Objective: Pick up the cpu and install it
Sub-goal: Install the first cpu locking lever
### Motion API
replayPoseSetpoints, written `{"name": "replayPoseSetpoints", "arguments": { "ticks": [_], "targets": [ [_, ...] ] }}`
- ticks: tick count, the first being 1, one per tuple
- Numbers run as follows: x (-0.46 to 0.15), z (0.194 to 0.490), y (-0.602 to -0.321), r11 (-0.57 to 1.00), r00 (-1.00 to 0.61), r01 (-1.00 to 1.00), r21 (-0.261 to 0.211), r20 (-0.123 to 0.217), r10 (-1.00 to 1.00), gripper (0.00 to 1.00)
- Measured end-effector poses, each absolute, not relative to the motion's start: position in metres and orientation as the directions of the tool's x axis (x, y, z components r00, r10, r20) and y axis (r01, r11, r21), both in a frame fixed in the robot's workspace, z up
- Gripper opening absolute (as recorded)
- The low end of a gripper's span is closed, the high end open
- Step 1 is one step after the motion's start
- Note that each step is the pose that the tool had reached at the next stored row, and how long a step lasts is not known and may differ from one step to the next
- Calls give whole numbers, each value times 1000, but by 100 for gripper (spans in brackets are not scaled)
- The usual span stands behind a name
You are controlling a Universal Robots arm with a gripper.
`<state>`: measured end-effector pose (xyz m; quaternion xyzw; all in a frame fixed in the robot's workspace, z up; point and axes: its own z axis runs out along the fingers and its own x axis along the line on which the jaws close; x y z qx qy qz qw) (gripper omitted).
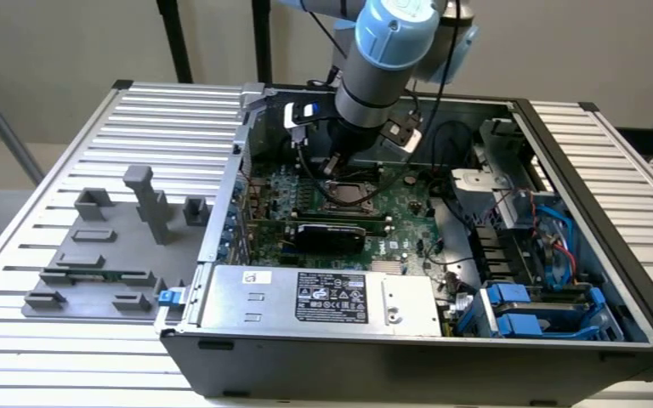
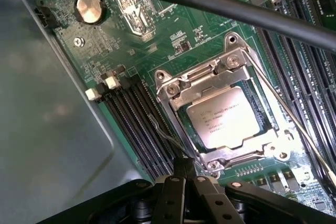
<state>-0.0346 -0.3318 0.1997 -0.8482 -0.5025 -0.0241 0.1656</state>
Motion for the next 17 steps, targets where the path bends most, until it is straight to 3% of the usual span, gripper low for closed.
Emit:
{"name": "replayPoseSetpoints", "arguments": {
  "ticks": [17],
  "targets": [
    [-28, 197, -332, -442, 495, 859, -260, 200, 846, 11]
  ]
}}
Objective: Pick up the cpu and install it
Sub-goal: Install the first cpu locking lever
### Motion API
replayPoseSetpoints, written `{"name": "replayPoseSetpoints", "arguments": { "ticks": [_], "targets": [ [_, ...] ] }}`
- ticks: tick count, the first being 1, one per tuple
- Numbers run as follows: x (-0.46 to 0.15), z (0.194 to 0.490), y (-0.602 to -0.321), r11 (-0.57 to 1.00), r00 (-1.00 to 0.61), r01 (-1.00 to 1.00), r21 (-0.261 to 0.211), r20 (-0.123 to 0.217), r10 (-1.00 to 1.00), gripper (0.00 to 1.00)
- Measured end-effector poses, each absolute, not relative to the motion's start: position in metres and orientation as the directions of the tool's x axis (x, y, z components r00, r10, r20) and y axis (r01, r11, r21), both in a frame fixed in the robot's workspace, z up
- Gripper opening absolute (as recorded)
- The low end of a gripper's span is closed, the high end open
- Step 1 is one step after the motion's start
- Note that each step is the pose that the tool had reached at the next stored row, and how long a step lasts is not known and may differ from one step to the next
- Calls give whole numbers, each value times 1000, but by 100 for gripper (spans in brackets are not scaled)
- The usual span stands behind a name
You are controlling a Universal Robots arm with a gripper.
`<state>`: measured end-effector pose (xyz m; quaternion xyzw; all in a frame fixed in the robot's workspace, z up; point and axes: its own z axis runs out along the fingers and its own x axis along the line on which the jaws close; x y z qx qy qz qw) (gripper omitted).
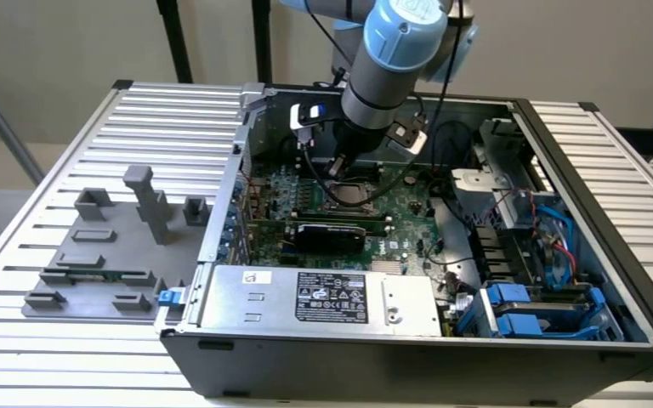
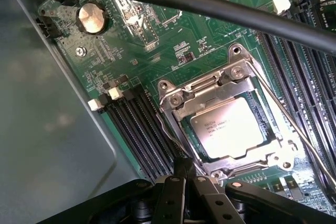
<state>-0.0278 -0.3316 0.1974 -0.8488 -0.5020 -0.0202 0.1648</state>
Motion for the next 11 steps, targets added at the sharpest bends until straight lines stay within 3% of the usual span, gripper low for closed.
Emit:
{"name": "replayPoseSetpoints", "arguments": {
  "ticks": [11],
  "targets": [
    [-22, 197, -332, -442, 495, 859, -260, 200, 846, 11]
  ]
}}
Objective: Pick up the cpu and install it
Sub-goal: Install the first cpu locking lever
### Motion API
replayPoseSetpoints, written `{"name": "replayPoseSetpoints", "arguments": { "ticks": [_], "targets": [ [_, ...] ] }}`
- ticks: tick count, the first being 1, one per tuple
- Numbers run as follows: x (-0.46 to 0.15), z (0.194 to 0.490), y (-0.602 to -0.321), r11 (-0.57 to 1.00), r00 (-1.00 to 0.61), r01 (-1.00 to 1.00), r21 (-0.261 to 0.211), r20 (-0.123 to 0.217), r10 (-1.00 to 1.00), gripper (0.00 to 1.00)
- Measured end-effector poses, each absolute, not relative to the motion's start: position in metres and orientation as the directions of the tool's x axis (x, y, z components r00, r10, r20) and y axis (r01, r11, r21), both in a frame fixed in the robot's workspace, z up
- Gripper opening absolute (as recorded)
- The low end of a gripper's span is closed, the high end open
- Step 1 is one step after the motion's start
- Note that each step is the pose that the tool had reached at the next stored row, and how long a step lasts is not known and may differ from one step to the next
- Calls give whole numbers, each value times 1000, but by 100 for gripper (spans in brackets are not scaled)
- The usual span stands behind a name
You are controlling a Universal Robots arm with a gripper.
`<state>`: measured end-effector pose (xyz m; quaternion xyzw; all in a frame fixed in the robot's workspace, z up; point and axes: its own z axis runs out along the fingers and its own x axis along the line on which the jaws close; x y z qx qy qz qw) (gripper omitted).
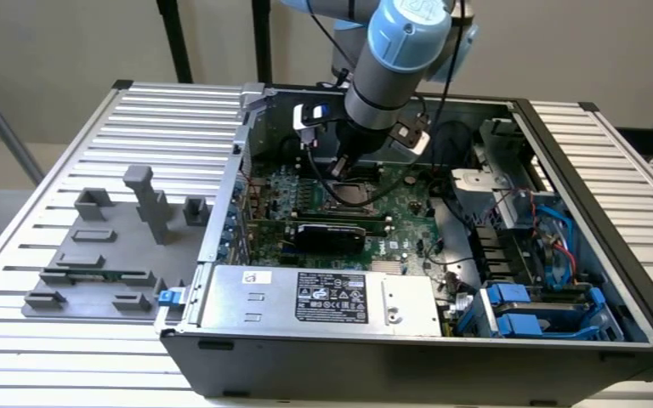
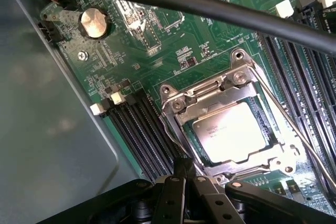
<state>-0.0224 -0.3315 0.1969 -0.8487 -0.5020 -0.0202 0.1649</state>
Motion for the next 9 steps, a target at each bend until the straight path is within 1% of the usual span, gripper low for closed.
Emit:
{"name": "replayPoseSetpoints", "arguments": {
  "ticks": [9],
  "targets": [
    [-14, 197, -332, -442, 495, 859, -260, 200, 846, 11]
  ]
}}
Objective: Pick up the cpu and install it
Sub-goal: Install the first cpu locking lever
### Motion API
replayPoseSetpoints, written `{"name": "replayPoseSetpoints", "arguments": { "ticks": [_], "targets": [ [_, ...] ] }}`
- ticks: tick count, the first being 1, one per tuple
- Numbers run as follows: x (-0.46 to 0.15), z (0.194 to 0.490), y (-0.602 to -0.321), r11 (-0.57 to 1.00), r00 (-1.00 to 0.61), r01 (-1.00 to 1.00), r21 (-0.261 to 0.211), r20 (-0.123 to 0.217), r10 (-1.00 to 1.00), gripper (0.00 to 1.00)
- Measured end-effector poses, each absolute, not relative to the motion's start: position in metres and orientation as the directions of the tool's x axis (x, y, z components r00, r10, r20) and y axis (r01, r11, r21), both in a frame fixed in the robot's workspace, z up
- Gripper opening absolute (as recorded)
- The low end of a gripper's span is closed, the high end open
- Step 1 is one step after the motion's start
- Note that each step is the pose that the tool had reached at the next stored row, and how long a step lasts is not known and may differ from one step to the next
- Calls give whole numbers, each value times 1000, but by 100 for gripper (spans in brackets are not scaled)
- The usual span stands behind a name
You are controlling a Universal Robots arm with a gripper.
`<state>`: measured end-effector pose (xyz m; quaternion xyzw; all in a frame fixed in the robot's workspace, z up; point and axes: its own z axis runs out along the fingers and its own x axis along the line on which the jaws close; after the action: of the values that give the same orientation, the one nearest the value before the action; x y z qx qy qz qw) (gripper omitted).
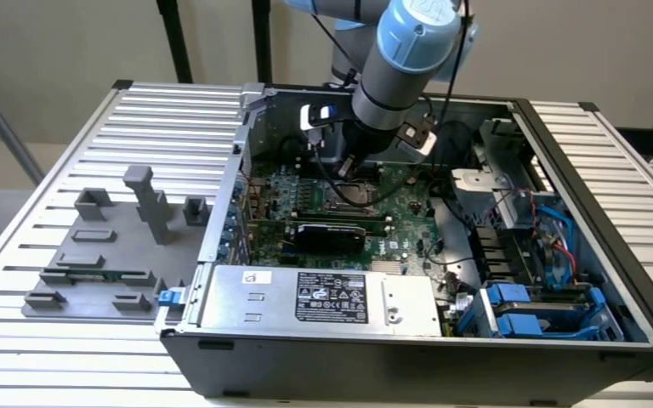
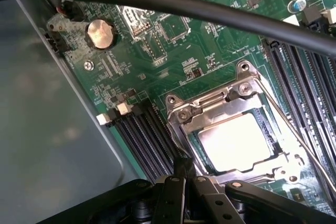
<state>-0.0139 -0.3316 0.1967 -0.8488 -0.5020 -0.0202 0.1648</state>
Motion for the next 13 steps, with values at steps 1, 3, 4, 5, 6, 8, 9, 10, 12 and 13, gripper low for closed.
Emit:
{"name": "replayPoseSetpoints", "arguments": {
  "ticks": [1, 3, 4, 5, 6, 8, 9, 10, 12, 13],
  "targets": [
    [-13, 197, -332, -442, 495, 859, -260, 200, 846, 11],
    [-11, 196, -332, -442, 495, 859, -259, 200, 846, 11],
    [-10, 196, -332, -442, 495, 859, -260, 200, 846, 11],
    [-10, 196, -332, -442, 495, 859, -260, 200, 846, 11],
    [-9, 196, -332, -442, 495, 859, -260, 200, 846, 11],
    [-8, 196, -332, -442, 495, 859, -260, 200, 846, 11],
    [-7, 195, -332, -442, 495, 859, -260, 200, 845, 11],
    [-7, 195, -332, -442, 495, 859, -260, 200, 846, 11],
    [-6, 195, -332, -442, 495, 859, -260, 200, 846, 11],
    [-5, 194, -332, -442, 495, 859, -260, 199, 846, 11]
  ]
}}
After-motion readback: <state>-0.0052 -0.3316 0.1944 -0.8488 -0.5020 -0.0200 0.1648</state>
